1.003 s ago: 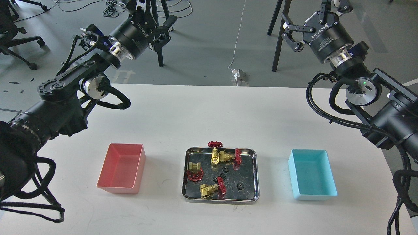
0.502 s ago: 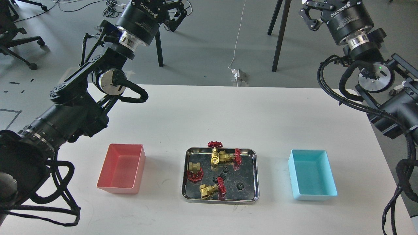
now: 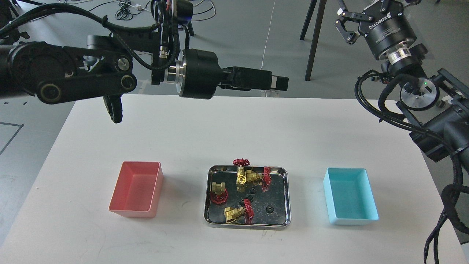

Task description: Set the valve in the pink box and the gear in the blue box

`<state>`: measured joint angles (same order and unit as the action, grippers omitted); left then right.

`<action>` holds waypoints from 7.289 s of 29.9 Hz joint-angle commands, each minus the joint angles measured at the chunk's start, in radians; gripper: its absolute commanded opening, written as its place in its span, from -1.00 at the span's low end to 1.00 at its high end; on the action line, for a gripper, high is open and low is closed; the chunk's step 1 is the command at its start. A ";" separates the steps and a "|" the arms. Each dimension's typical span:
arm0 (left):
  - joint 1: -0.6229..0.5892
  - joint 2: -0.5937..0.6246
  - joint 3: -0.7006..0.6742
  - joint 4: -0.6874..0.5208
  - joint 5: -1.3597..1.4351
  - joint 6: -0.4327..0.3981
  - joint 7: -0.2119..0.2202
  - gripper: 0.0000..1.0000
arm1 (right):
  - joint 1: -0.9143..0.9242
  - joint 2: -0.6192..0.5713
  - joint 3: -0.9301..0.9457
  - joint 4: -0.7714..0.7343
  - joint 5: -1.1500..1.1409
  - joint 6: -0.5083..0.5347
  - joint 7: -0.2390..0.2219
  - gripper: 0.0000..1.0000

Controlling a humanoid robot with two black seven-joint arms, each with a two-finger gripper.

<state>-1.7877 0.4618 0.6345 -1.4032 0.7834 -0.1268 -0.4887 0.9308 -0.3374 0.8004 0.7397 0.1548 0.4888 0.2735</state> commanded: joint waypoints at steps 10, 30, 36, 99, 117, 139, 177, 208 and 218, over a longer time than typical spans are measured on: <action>0.051 -0.304 0.580 0.046 0.281 0.535 0.000 0.91 | 0.100 0.052 0.011 -0.008 -0.001 -0.295 -0.011 0.99; 0.418 -0.307 0.498 0.339 0.425 0.539 0.000 0.54 | 0.057 0.041 0.000 0.000 -0.001 -0.297 -0.011 0.99; 0.462 -0.316 0.478 0.400 0.442 0.541 0.000 0.37 | 0.046 0.040 0.000 0.001 -0.001 -0.297 -0.011 0.99; 0.531 0.431 0.258 0.178 0.688 0.575 0.000 -0.71 | 0.266 0.101 -0.130 -0.052 -0.011 -0.558 -0.008 0.99; 0.657 0.255 0.258 0.405 0.685 0.575 0.000 -0.64 | 0.227 0.077 -0.128 -0.046 -0.009 -0.558 -0.007 0.99; 0.614 0.527 -0.261 0.087 0.605 0.399 0.000 0.66 | 0.147 0.051 -0.198 0.047 -0.378 -0.539 0.093 0.99; 0.820 0.184 -0.986 0.050 -0.624 -0.195 0.000 0.97 | 0.595 0.093 -1.570 0.590 -1.607 -0.308 0.084 0.28; 0.890 0.146 -1.032 0.058 -0.616 -0.197 0.000 0.98 | 0.499 0.322 -1.685 0.369 -1.681 -0.358 0.079 0.12; 0.895 0.133 -1.032 0.061 -0.616 -0.197 0.000 0.98 | 0.491 0.325 -1.685 0.359 -1.681 -0.360 0.078 0.01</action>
<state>-0.8930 0.5954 -0.3974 -1.3431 0.1673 -0.3234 -0.4887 1.4275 -0.0130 -0.8852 1.1021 -1.5264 0.1287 0.3513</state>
